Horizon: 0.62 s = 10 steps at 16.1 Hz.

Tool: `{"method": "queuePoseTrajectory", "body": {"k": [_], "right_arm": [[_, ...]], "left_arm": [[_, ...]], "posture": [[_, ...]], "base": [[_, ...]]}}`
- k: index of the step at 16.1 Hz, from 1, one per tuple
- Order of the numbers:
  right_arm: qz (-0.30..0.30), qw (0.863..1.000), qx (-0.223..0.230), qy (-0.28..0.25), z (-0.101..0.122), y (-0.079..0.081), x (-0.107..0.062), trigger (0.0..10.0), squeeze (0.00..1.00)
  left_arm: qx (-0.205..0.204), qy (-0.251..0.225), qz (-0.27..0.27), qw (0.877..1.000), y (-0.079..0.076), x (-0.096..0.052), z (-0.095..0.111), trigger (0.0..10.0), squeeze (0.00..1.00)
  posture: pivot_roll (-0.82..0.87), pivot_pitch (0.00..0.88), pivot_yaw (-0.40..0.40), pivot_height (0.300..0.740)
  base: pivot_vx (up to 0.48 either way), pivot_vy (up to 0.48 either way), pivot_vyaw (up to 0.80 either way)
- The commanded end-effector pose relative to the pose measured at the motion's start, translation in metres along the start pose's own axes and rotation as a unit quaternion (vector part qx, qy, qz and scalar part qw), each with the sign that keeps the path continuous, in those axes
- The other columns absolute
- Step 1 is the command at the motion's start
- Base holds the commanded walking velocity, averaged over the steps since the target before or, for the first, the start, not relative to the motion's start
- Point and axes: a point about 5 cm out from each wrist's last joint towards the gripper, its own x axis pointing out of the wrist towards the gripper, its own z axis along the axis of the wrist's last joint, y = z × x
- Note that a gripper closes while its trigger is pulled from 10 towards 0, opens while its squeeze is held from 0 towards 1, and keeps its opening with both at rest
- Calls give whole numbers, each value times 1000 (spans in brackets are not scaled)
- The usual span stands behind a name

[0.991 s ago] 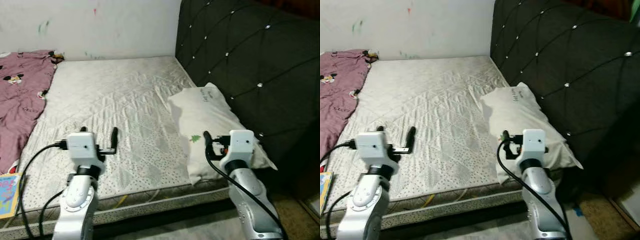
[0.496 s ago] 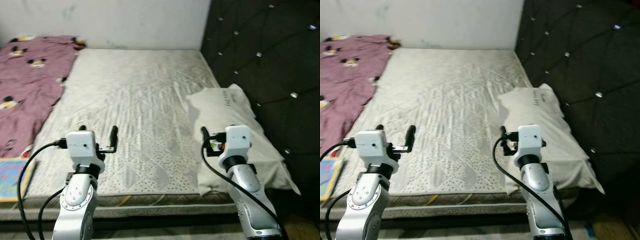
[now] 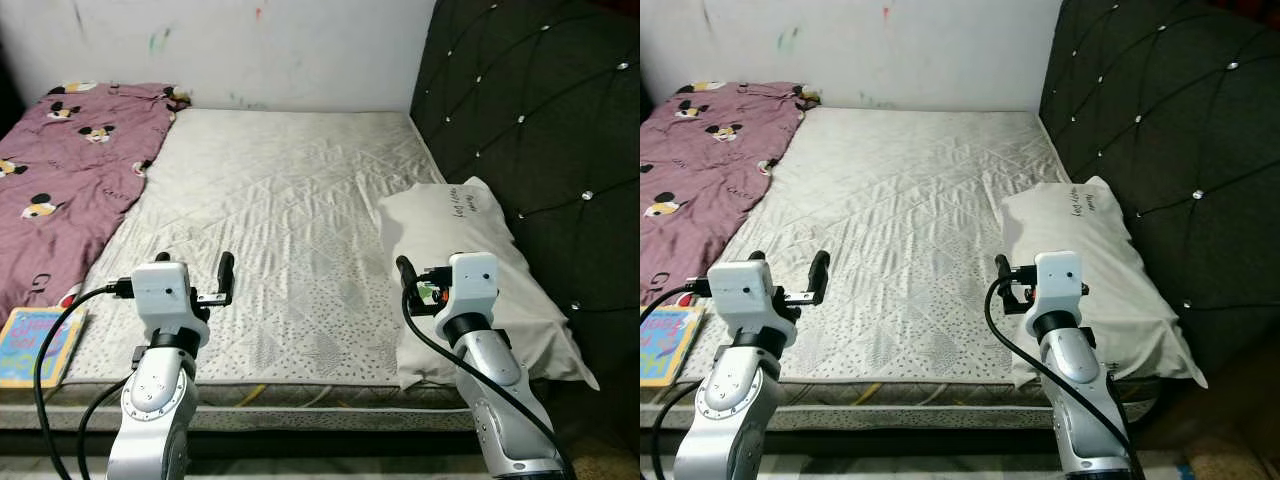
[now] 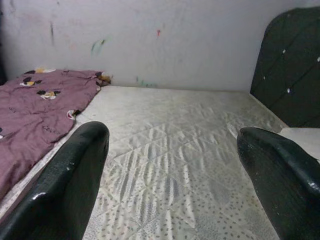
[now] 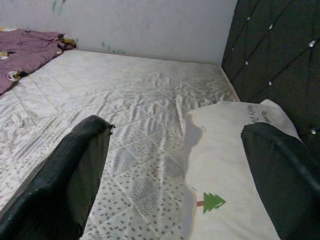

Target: Clean up the room

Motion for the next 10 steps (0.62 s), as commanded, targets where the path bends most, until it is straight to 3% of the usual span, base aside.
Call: {"method": "queuePoseTrajectory", "body": {"k": [1,10], "right_arm": [[-1,1000,4,-2,2,-1,3,10000,0],[11,1000,9,0,0,0,0,10000,0]], "left_arm": [[-2,4,1,1000,2,2,0,10000,0],[3,6,15,1000,6,-2,-1,10000,0]], "posture": [[-88,0,-14,740],[-82,0,-17,740]], "base": [[0,472,0],[0,472,0]]}}
